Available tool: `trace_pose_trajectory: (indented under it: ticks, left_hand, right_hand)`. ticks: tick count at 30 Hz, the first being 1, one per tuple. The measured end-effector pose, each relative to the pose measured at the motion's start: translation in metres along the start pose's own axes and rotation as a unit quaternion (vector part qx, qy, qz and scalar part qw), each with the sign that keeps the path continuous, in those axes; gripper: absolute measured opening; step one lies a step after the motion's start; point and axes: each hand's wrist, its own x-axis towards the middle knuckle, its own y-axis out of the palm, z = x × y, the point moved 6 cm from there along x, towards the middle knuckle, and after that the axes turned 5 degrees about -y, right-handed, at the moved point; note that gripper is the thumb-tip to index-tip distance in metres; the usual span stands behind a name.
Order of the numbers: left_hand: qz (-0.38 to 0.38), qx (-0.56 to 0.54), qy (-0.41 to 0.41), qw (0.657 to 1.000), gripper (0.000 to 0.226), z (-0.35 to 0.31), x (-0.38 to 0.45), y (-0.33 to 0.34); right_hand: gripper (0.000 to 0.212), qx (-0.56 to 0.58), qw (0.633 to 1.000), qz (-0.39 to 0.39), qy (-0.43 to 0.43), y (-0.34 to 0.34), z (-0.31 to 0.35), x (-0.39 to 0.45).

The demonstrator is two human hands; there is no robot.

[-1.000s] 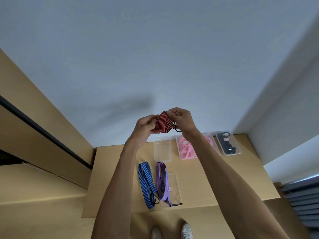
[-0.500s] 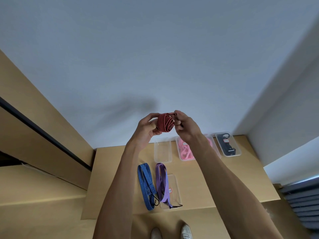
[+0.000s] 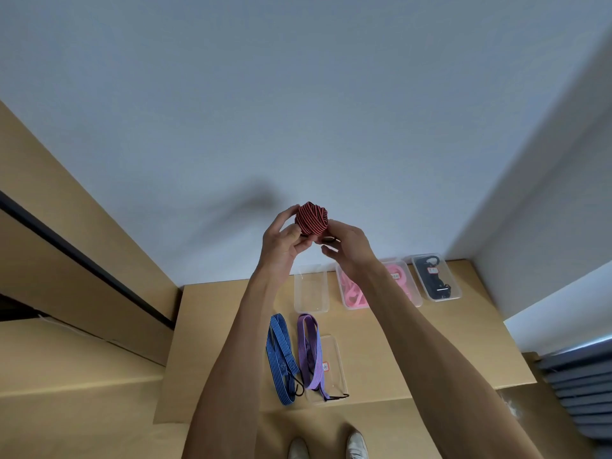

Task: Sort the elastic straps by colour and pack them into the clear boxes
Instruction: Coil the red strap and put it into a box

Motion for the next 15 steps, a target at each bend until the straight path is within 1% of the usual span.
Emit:
trace_pose_trajectory:
  ticks: [1, 3, 5, 6, 7, 9, 11, 13, 15]
  left_hand:
    - [-0.009, -0.008, 0.004, 1.0, 0.039, 0.001, 0.0, 0.001]
    - [-0.021, -0.048, 0.009, 0.999, 0.044, 0.004, -0.001, 0.003]
    - [-0.029, -0.08, 0.007, 0.996, 0.051, 0.007, -0.002, 0.003]
    - [-0.03, -0.072, 0.003, 0.997, 0.054, 0.007, -0.002, 0.002]
    - [-0.031, -0.043, -0.003, 0.999, 0.055, 0.008, -0.002, 0.0]
    - [-0.038, 0.07, -0.013, 0.997, 0.054, 0.007, -0.001, -0.003]
    - [-0.036, 0.186, -0.009, 0.982, 0.055, 0.005, 0.0, -0.003]
    - [-0.016, 0.247, 0.004, 0.969, 0.059, 0.005, 0.0, -0.003]
    - [-0.003, 0.274, 0.013, 0.962, 0.054, 0.001, -0.001, -0.005]
  right_hand:
    - [0.019, -0.03, 0.999, -0.029, -0.011, -0.001, 0.003, 0.0]
    - [0.017, -0.03, 0.996, -0.074, -0.026, 0.002, 0.007, -0.001]
    - [0.013, -0.052, 0.993, -0.096, -0.037, 0.004, 0.01, 0.0]
    - [0.013, -0.074, 0.991, -0.1, -0.04, 0.004, 0.011, 0.001]
    - [0.014, -0.096, 0.989, -0.101, -0.042, 0.003, 0.012, 0.002]
    - [0.017, -0.124, 0.986, -0.102, -0.043, -0.001, 0.013, 0.002]
    - [0.018, -0.14, 0.982, -0.114, -0.049, -0.005, 0.014, 0.0]
    - [0.019, -0.147, 0.98, -0.122, -0.058, -0.006, 0.015, 0.0]
    - [0.016, -0.146, 0.98, -0.119, -0.058, -0.006, 0.016, 0.0]
